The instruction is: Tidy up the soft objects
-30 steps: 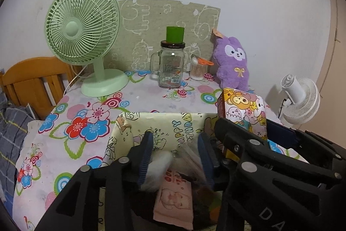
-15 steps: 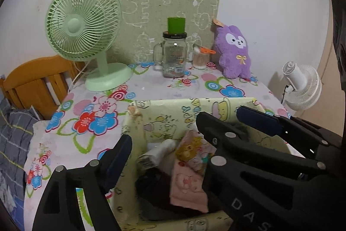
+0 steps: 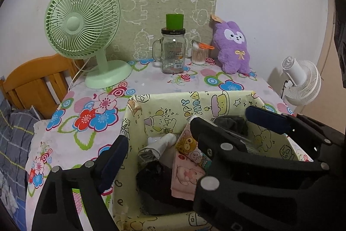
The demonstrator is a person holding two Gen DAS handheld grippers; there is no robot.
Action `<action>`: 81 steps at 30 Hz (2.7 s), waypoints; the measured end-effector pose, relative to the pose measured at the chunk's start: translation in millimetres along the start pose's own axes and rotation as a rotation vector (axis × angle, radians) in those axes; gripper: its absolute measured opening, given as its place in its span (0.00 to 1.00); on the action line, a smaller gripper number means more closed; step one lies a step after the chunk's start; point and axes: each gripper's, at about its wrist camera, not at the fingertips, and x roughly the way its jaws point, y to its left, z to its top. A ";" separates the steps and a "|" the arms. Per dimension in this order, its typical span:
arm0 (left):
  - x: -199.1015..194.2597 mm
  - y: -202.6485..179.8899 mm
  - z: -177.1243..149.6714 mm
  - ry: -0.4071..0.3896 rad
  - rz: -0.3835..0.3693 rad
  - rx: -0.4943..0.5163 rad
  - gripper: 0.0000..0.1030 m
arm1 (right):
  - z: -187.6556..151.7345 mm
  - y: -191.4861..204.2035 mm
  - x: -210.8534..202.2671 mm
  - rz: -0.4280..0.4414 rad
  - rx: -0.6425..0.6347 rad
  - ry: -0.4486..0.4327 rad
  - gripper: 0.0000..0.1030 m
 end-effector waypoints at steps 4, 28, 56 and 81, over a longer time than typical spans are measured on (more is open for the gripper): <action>-2.8 -2.0 -1.3 0.003 0.005 -0.002 0.96 | -2.2 -2.5 -7.2 -0.015 0.004 -0.004 0.82; -57.7 -15.0 -12.6 -0.066 0.013 -0.017 1.00 | -20.4 -24.6 -81.4 -0.147 0.070 -0.091 0.95; -177.8 -6.5 -42.3 -0.238 0.086 -0.034 1.00 | -53.0 -4.7 -215.6 -0.226 0.074 -0.269 0.95; -220.7 0.9 -61.6 -0.280 0.100 -0.065 1.00 | -78.7 11.4 -258.1 -0.248 0.057 -0.311 0.95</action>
